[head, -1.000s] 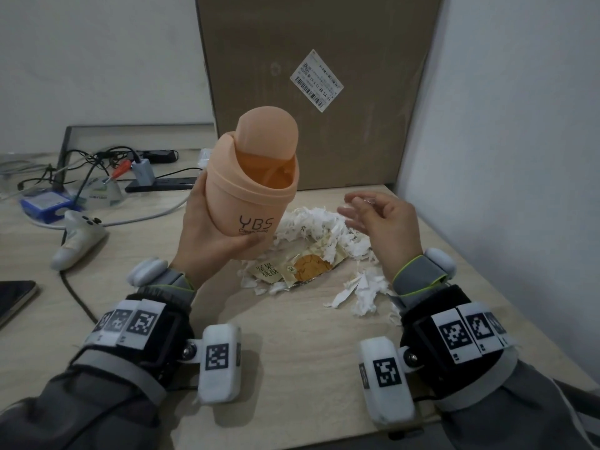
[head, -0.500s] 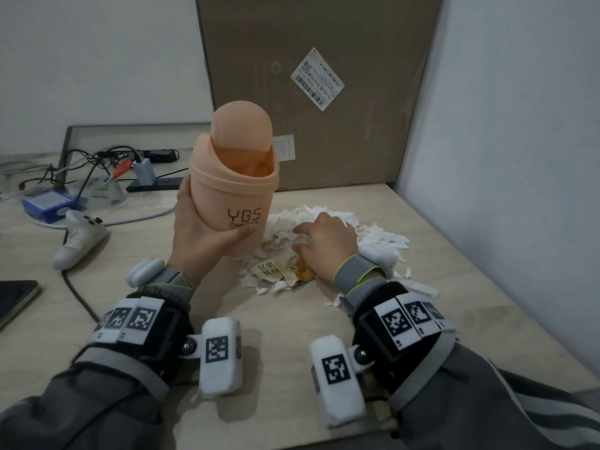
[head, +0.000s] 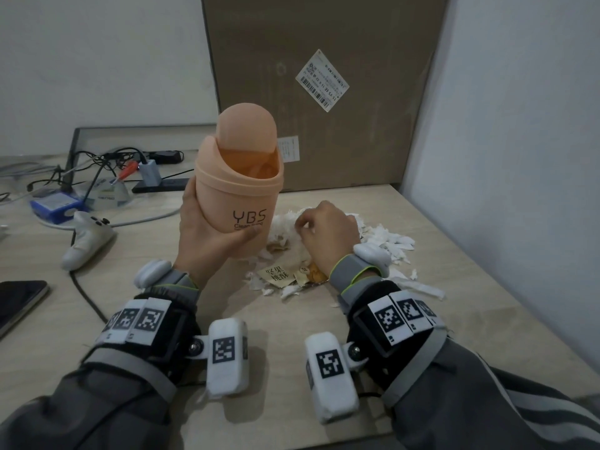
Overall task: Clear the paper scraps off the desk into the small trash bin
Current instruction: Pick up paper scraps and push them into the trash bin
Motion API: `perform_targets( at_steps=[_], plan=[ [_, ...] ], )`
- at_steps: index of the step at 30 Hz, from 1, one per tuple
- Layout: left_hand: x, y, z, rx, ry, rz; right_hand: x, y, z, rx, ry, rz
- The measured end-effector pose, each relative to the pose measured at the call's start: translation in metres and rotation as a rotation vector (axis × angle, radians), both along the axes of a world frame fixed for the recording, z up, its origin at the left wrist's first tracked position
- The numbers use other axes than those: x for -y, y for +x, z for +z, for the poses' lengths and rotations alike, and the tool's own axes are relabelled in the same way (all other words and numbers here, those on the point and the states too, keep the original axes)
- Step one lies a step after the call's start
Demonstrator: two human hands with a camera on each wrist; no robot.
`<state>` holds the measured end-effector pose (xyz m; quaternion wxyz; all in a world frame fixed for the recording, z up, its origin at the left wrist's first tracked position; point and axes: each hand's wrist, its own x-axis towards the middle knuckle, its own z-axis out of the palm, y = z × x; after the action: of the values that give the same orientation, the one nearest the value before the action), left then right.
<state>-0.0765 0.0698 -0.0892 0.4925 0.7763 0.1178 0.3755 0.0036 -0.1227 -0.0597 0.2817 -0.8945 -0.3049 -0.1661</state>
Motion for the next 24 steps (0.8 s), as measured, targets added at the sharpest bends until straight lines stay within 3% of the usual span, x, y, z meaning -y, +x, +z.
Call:
perform_targets(
  at_steps=[5, 9, 12, 20, 24],
  plan=[
    [-0.003, 0.0, -0.001, -0.007, -0.023, 0.007, 0.006, 0.001, 0.004, 0.035, 0.533, -0.06],
    [-0.001, -0.001, -0.001, -0.003, -0.033, -0.003, 0.006, 0.004, 0.006, -0.327, 0.87, 0.013],
    [0.001, -0.002, 0.0, 0.003, -0.039, -0.011, 0.011, 0.005, 0.008, -0.53, 1.028, 0.069],
    [0.004, -0.003, 0.001, 0.008, -0.039, -0.014, 0.024, 0.005, 0.015, -0.774, 1.339, 0.013],
    [0.002, -0.004, 0.001, -0.002, -0.044, -0.012, 0.027, 0.004, 0.019, -0.913, 1.534, 0.076]
  ],
)
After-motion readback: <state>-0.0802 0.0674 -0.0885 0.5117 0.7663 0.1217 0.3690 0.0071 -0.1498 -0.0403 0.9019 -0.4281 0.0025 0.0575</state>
